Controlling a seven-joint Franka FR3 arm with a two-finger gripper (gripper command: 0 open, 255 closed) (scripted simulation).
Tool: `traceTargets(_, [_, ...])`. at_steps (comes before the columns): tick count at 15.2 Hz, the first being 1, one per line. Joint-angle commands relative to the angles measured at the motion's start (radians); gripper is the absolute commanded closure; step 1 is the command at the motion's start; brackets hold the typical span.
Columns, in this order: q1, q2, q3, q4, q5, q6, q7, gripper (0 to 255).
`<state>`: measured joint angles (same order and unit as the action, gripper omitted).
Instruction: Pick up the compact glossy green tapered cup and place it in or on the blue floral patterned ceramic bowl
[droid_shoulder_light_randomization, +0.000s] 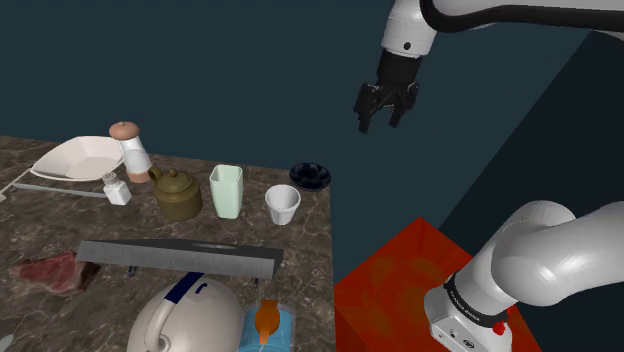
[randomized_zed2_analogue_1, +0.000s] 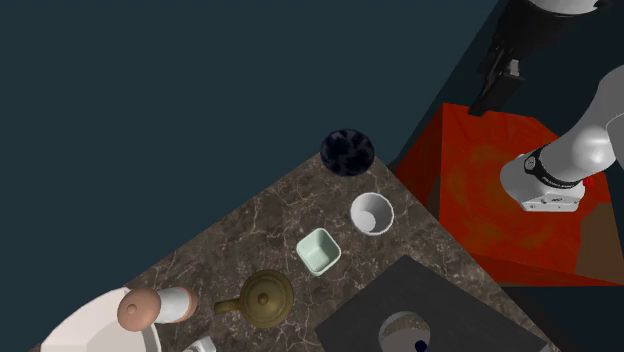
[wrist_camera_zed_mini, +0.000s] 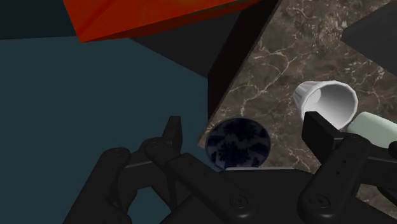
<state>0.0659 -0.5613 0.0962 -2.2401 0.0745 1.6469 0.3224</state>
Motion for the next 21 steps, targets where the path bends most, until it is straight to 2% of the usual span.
traceTargets(1, [0.009, 0.055, 0.027, 0.022, 0.011, 0.032, 0.029, 0])
traceTargets(11, [0.053, 0.369, 0.161, 0.191, 0.01, 0.169, 0.195, 0])
traceTargets(21, [0.127, 0.74, 0.244, 0.489, -0.09, 0.217, 0.371, 0])
